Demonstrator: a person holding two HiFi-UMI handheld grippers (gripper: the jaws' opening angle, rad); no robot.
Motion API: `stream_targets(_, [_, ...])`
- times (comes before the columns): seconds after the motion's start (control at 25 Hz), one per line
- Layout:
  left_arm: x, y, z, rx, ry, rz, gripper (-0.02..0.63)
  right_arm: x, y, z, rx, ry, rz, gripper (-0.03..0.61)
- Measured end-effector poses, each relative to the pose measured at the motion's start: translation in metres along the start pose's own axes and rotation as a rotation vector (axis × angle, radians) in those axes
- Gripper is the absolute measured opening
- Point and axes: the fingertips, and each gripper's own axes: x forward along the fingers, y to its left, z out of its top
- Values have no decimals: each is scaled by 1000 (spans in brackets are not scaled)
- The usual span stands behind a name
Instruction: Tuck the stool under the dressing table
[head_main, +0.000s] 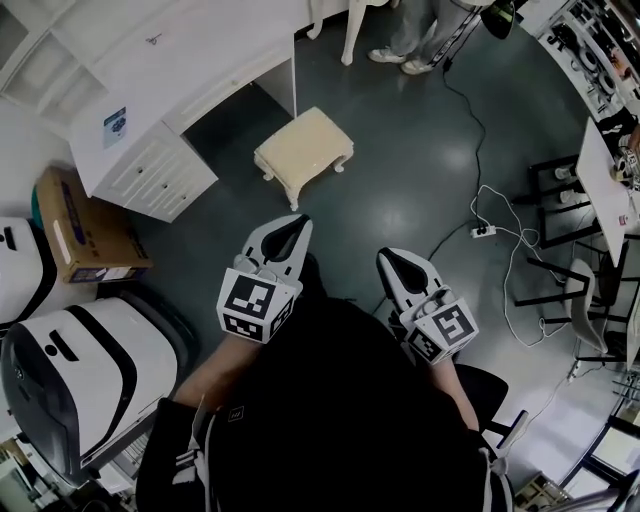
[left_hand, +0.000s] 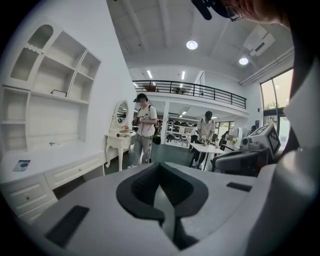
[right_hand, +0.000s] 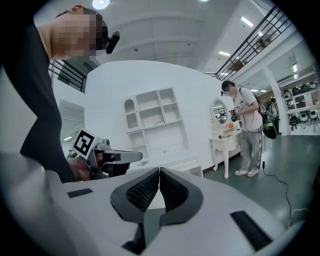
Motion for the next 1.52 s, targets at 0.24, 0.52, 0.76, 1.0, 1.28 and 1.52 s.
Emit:
stream_targets(0.24, [33,52,21,-11,-14,8,6,57,-27,27,-7,4,17,20])
stream_targets(0.52, [44,101,29,-50,-43,54,6,106,-34,37,-38,47,63,20])
stream_targets(0.76, [40,122,36,-103,-81,129,6,138,-34,51,-49,85,155,20])
stream_targets(1.0, [48,144,30,-136,-75,220,6,171,-45,49,-44,120,265,20])
stream_targets(1.28, [84,168,44,-173,-85,390,6,206,-97,60,-44,175,422,20])
stream_targets(1.52, [138,169,61,-249,-104,522,6,229,-157,82,-60,230,564,20])
